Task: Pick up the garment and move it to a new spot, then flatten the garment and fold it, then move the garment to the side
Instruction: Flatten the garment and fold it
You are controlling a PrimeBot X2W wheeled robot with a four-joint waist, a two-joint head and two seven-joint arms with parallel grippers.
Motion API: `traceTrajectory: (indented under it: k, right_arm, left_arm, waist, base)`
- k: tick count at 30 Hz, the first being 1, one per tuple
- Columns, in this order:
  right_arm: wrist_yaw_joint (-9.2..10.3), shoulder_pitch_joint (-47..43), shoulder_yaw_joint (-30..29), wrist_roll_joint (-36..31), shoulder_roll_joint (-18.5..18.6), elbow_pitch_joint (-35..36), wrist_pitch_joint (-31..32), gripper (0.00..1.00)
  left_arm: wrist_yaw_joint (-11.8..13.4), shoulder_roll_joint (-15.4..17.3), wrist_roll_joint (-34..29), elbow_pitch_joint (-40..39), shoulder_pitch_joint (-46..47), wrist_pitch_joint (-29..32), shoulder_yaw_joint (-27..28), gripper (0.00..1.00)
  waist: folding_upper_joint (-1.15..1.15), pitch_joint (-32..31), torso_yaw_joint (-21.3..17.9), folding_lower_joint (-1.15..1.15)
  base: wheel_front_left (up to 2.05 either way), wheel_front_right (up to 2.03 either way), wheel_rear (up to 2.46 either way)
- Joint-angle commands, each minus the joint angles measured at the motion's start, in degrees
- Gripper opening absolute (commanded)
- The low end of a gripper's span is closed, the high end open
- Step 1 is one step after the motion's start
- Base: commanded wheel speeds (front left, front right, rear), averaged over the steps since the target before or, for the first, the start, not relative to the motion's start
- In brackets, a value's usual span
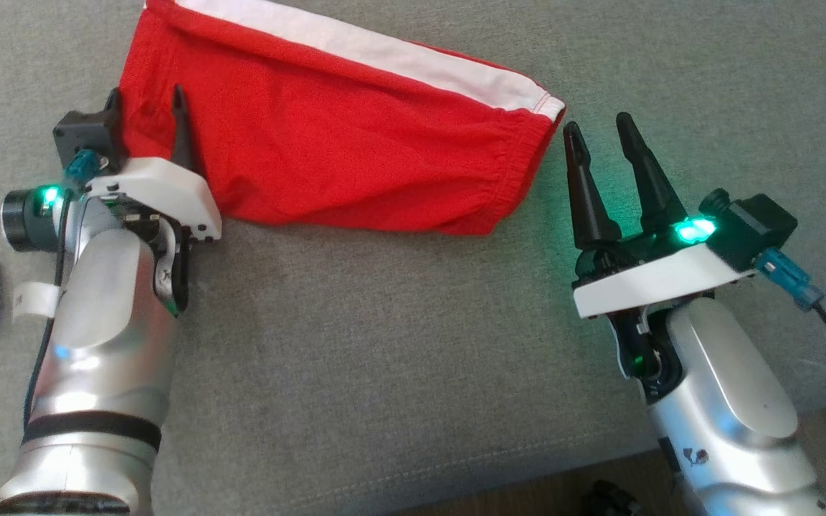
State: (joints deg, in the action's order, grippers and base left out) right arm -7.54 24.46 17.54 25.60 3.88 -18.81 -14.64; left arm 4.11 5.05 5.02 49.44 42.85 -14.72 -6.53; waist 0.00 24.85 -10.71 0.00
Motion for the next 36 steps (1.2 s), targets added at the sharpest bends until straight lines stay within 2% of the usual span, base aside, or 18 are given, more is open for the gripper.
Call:
traceTrajectory:
  k: [1,10,13,14,15,16,23,34,35,36]
  right_arm:
    - [0.05,-0.91,0.55,-0.46,-1.00,2.10,-0.36,1.00]
    - [0.05,-1.48,0.32,0.00,-1.00,2.46,-0.36,1.00]
    - [0.05,-1.84,0.28,0.11,-1.00,2.37,-0.36,1.00]
    - [0.05,-1.98,0.31,0.14,-1.00,2.32,-0.36,1.00]
    - [0.05,-2.13,0.36,0.15,-1.00,2.25,-0.36,1.00]
    - [0.05,-2.29,0.40,0.14,-1.00,2.17,-0.36,1.00]
    - [0.05,-3.65,-0.19,-0.78,-1.00,0.66,-0.36,1.00]
    - [0.05,-7.01,-1.60,-2.68,-1.01,-2.61,-0.36,1.00]
    - [0.05,-7.12,-1.69,-2.79,-1.01,-2.77,-0.36,1.00]
    - [0.05,-7.22,-1.72,-2.88,-1.01,-2.92,-0.36,1.00]
  left_arm:
    - [0.53,1.26,0.26,-0.06,-0.90,-0.28,1.63,1.00]
    - [3.36,2.60,0.37,3.99,-1.56,-0.28,2.91,1.00]
    - [3.22,2.37,1.12,6.61,-1.90,-0.28,3.26,1.00]
    - [2.99,2.26,1.34,7.60,-1.94,-0.28,3.26,0.74]
    - [2.68,2.11,1.60,8.52,-1.96,-0.28,3.27,0.24]
    - [2.33,1.97,1.74,9.31,-2.00,-0.28,3.15,0.00]
    - [1.08,0.44,3.66,10.24,-4.32,-0.28,3.72,0.00]
    - [1.46,-1.88,5.98,1.01,-15.36,-0.28,4.22,0.00]
    - [1.59,-1.96,5.97,-0.30,-16.30,-0.28,4.00,0.34]
    - [1.66,-2.02,5.96,-1.68,-17.18,-0.28,3.74,0.83]
  waist:
    - [0.00,0.00,-0.17,0.00]
    - [0.00,-0.54,-1.11,0.00]
    - [0.00,-0.96,-1.08,0.00]
    - [0.00,-1.16,-1.04,0.00]
    - [0.00,-1.39,-0.98,0.00]
    - [0.00,-1.67,-0.88,0.00]
    - [0.00,-5.14,0.49,0.00]
    - [0.00,-11.23,3.99,0.00]
    - [0.00,-11.43,4.30,0.00]
    - [0.00,-11.60,4.60,0.00]
  base:
    - [0.00,0.00,0.00]
    - [0.00,0.00,0.00]
    - [0.00,0.00,0.00]
    - [0.00,0.00,0.00]
    - [0.00,0.00,0.00]
    - [0.00,0.00,0.00]
    - [0.00,0.00,0.00]
    - [0.00,0.00,0.00]
    - [0.00,0.00,0.00]
    - [0.00,0.00,0.00]
